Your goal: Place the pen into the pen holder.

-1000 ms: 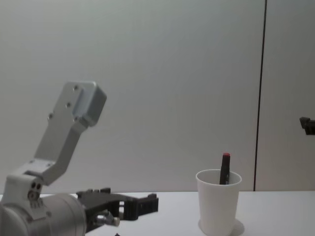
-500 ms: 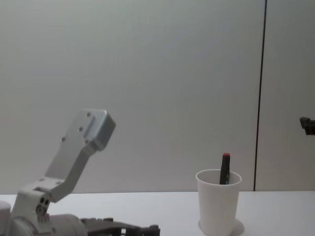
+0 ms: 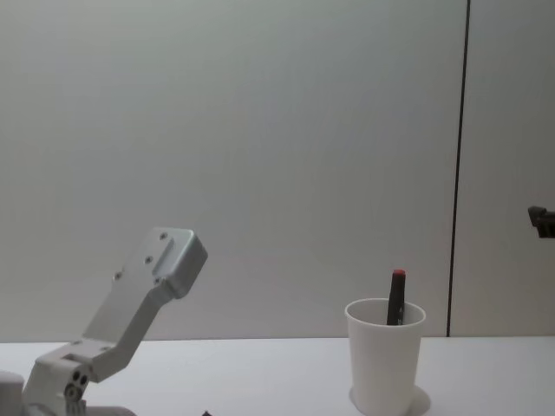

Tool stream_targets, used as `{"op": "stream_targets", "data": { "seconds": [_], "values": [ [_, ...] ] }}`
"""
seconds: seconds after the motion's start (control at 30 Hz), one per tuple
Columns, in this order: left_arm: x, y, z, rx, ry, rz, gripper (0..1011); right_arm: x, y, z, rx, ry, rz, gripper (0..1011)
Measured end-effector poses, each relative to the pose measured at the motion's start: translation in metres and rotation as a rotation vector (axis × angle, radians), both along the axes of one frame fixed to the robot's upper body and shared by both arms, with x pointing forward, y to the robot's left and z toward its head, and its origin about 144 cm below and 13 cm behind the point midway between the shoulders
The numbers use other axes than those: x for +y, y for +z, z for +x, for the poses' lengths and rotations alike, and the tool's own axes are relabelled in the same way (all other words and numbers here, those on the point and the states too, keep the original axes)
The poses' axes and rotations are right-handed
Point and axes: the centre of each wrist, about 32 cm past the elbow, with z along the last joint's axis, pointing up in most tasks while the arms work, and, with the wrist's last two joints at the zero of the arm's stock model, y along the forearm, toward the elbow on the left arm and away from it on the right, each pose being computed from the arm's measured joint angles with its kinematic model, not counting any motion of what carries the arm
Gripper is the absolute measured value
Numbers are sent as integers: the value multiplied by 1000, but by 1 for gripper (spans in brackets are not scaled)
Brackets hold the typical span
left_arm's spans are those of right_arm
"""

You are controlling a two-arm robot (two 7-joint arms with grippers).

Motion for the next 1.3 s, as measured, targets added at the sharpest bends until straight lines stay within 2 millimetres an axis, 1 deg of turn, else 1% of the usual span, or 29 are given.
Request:
{"op": "stream_targets", "data": {
  "seconds": [0.5, 1.3],
  "values": [
    [4, -5, 2, 31, 25, 27, 1004, 0, 0, 0, 0, 0, 0, 1001],
    [6, -12, 20, 58, 36, 83, 1004, 0, 0, 0, 0, 0, 0, 1001]
  ]
}}
